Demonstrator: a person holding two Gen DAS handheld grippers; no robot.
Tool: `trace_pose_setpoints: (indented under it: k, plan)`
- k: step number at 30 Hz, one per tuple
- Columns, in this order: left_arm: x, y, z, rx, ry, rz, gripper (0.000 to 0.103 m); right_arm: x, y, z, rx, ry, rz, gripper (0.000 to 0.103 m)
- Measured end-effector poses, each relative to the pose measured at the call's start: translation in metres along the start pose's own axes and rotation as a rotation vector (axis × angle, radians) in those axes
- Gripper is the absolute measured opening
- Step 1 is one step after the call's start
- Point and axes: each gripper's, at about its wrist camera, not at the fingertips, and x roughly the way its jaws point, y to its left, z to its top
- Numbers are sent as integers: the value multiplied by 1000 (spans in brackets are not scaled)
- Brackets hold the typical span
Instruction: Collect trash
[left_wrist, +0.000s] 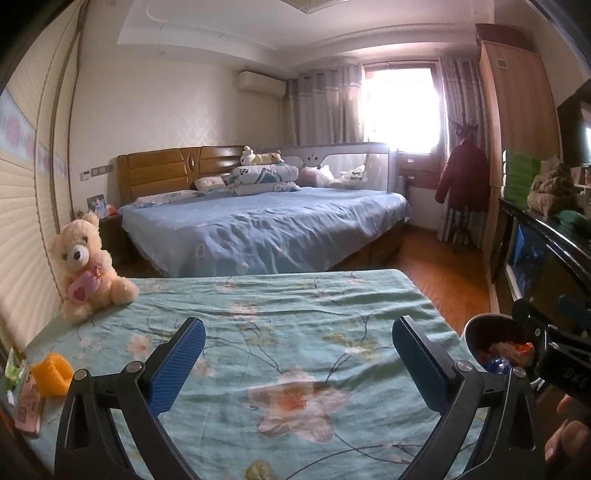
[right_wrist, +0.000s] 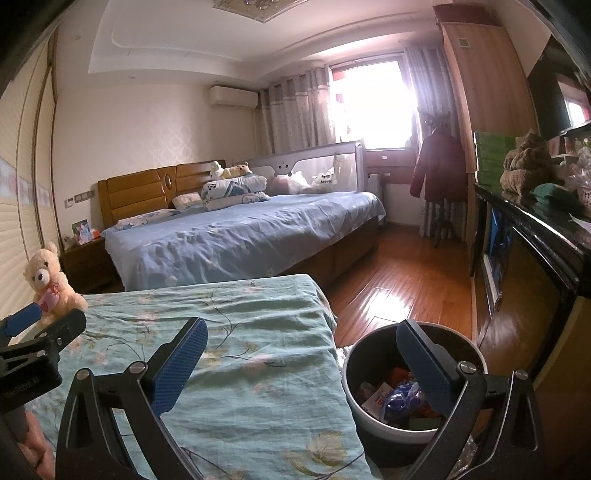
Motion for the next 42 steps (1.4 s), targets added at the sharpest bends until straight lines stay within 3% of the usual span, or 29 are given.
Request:
trace_pose_setpoints:
  k: [42]
  plan:
    - [-1,3,2,-4,12,-21,102,-4,3,0,-5,3,3,103]
